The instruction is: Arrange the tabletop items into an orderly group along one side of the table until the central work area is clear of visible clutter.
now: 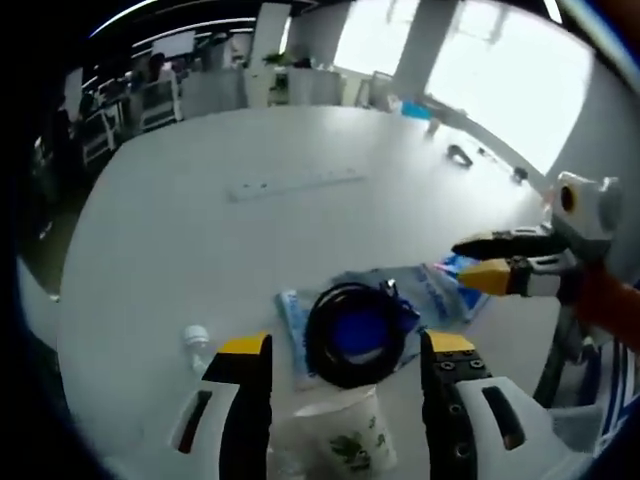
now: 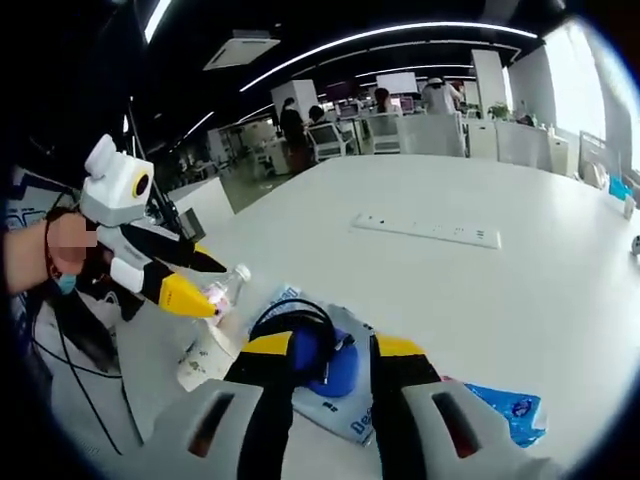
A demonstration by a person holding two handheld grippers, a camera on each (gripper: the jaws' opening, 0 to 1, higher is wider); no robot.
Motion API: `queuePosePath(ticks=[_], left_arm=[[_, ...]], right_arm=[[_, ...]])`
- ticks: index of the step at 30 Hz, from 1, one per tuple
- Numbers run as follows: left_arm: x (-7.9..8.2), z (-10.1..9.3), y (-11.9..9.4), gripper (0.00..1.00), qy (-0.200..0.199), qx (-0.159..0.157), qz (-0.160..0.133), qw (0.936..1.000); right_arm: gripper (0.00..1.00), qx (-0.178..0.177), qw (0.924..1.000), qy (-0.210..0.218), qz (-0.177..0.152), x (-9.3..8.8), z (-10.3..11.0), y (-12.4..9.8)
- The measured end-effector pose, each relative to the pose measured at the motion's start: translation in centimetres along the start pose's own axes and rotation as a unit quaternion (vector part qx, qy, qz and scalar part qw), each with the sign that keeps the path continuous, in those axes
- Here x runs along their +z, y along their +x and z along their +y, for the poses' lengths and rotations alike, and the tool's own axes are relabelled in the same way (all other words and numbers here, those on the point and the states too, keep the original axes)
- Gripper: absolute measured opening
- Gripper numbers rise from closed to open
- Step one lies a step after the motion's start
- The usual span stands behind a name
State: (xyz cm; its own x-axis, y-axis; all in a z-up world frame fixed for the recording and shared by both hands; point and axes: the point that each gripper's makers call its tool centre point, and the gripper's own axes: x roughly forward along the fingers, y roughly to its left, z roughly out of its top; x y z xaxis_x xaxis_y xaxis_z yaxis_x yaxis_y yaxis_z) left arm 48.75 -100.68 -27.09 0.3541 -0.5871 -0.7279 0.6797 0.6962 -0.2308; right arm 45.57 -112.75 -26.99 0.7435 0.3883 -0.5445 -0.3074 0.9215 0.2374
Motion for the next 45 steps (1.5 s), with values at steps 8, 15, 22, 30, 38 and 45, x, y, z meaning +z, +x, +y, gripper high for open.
queuePosePath(ticks=[8, 15, 22, 30, 38, 45], left_arm=[[-0.4, 0.8, 1.3, 0.54, 0.019, 0.001, 0.017, 0.9997], [-0.9, 1.1, 2.5, 0.52, 0.030, -0.003, 0.030, 0.9991], [-1.1, 1.3, 3.8, 0.49, 0.040, -0.008, 0.041, 0.9984], [-1.3, 1.0, 5.1, 0.47, 0.045, -0.020, 0.050, 0.9975], [-2.0, 1.1, 6.2, 0.42, 0.049, -0.025, 0.066, 0.9963], [-2.6, 1.1, 6.7, 0.39, 0.051, -0.029, 0.078, 0.9952]], right_arm=[[0.26, 0.005, 0.9994, 0.007, 0.034, -1.8, 0.5, 1.9], [0.24, 0.011, 0.9984, 0.016, 0.054, -3.1, 0.7, 3.4], [0.22, 0.015, 0.9972, 0.029, 0.067, -3.9, 0.5, 4.5], [0.21, 0.017, 0.9961, 0.046, 0.073, -4.5, 0.3, 5.2], [0.21, 0.020, 0.9949, 0.060, 0.079, -5.1, 0.5, 5.5], [0.19, 0.019, 0.9941, 0.068, 0.082, -5.6, 0.4, 5.6]])
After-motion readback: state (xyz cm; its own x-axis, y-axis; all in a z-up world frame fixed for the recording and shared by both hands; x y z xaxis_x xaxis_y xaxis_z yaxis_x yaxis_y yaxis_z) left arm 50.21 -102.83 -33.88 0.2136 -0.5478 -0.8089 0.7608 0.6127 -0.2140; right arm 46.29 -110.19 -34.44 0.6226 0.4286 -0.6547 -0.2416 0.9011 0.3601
